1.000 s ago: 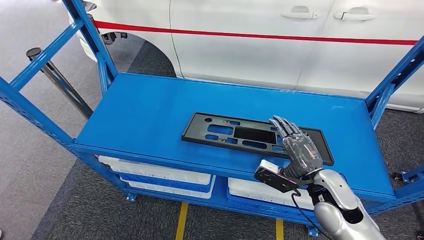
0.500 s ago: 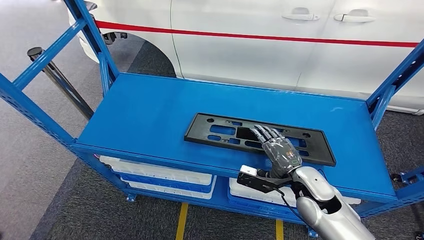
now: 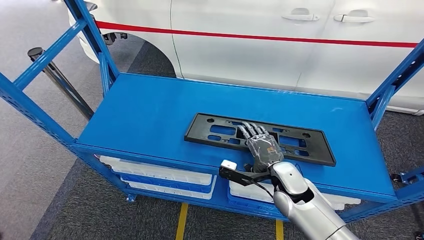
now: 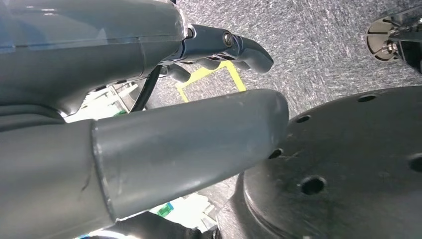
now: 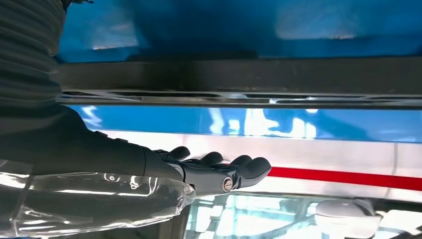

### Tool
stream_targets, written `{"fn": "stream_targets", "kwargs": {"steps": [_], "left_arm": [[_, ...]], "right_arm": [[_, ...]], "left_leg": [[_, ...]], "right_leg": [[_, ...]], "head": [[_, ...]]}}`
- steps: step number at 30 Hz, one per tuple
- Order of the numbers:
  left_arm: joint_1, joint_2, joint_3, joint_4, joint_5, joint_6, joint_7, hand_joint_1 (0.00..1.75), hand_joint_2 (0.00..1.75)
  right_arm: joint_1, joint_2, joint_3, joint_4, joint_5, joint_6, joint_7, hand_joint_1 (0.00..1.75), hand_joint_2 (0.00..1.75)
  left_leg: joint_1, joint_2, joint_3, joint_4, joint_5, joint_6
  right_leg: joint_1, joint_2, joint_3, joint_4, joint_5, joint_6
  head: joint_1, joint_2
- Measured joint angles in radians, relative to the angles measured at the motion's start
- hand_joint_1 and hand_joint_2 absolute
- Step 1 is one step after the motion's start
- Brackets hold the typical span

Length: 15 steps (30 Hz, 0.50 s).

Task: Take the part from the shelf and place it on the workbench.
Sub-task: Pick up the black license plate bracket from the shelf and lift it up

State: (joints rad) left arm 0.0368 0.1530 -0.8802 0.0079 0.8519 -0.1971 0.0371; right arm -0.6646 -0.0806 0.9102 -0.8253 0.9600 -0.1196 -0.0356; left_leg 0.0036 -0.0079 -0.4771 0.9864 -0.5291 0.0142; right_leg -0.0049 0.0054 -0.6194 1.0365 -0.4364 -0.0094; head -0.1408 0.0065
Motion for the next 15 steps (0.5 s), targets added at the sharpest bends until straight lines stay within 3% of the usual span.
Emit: {"fn": "stream_targets", "kwargs": {"steps": [11, 15], "left_arm": [[-0.001, -0.006, 0.005, 0.000, 0.010, 0.001, -0.049, 0.00, 0.00], [0.001, -0.006, 0.005, 0.000, 0.010, 0.001, -0.081, 0.00, 0.00]], "right_arm": [[-0.039, 0.084, -0.007, 0.199, 0.093, -0.104, 0.095, 0.01, 1.75], [-0.056, 0.088, -0.018, 0.259, 0.140, -0.102, 0.158, 1.75, 1.75]], "left_leg": [[0.000, 0.000, 0.003, 0.000, 0.000, 0.000], [-0.001, 0.000, 0.005, 0.000, -0.001, 0.000]], "right_leg": [[0.000, 0.000, 0.003, 0.000, 0.000, 0.000], [0.000, 0.000, 0.006, -0.001, 0.000, 0.000]], "head": [[0.000, 0.000], [0.000, 0.000]]}}
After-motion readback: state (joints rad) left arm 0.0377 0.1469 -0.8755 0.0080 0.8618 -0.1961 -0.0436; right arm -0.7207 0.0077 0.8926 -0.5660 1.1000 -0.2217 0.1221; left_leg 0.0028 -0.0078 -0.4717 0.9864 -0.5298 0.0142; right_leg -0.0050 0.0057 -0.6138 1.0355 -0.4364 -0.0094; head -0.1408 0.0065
